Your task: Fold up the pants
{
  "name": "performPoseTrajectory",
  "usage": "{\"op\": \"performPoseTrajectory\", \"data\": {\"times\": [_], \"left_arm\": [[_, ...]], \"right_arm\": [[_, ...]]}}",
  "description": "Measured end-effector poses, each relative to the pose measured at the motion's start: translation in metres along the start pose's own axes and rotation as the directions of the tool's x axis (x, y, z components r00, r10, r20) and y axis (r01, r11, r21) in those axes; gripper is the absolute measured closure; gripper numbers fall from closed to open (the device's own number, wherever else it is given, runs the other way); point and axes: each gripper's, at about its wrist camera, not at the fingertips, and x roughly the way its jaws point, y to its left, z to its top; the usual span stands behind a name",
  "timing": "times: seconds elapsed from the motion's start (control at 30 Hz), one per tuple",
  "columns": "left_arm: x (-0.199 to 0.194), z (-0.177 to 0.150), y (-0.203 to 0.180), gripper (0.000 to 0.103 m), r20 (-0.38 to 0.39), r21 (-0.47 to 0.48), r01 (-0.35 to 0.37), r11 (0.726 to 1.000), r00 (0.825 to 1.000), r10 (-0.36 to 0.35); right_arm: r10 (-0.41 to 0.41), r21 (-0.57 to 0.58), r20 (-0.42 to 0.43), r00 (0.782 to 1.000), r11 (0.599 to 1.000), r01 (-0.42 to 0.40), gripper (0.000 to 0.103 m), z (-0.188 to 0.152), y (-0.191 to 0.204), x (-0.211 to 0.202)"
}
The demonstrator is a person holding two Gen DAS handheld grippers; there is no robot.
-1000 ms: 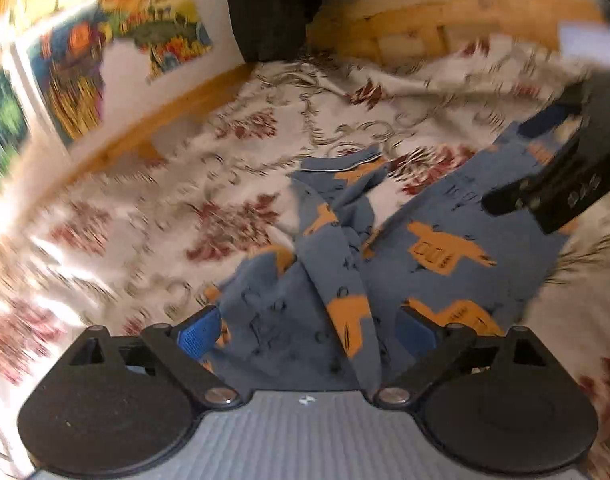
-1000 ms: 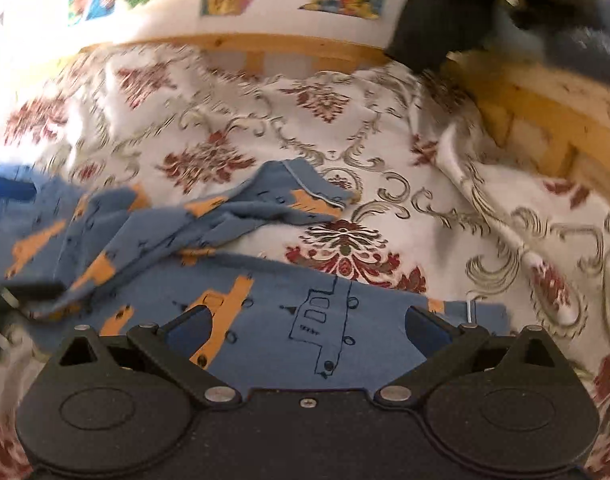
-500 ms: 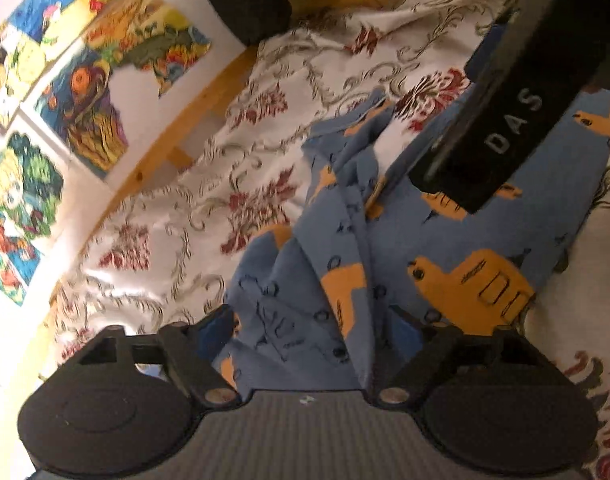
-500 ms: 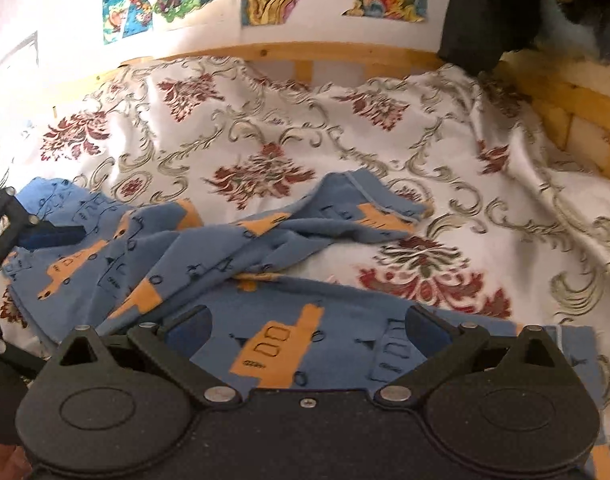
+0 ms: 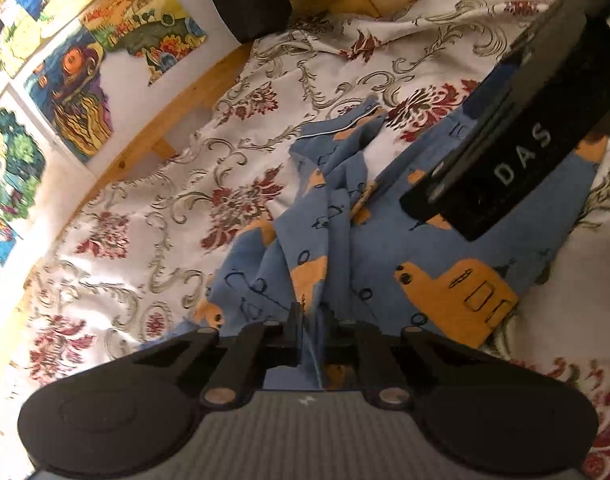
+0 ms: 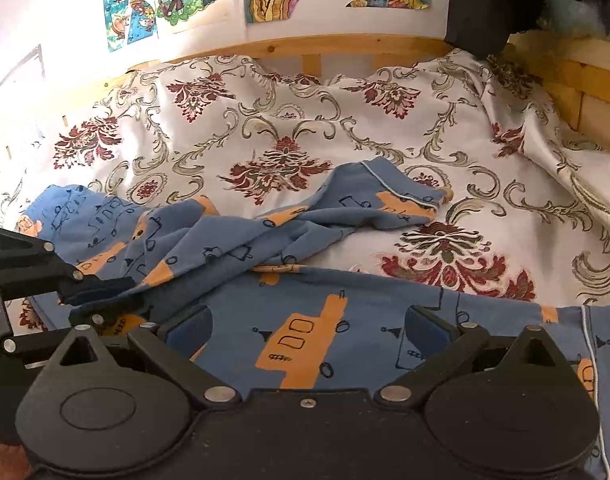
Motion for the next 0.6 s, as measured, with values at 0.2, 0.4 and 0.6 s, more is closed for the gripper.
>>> {"op": "performPoseTrajectory", "data": {"times": [0.2,0.4,0.6], "left_arm": [[0.005,0.002,0.016,0.089,-0.011,-0.106,0.083,0.991,0.996,-0.085],[0.011,0.001,0.037,0.097,-0.015,-0.208,0.126,0.970,0.991,-0.132],[0.009,-0.002,0.049,0.100,0.011,-0.256,0.175,0.951,0.984,-0.178]], "right_arm": [[0.089,0.010,-0.033,0.995,0.996,-0.089,0.001,0.024,-0.005,0.006],[0.196,0.035,-0.132,0.972,0.981,-0.193,0.015,0.104,-0.021,0.062],[0.140,0.174,-0.322,0.936,0.981,-0.087,0.040,0.161,-0.044,0.158]]}}
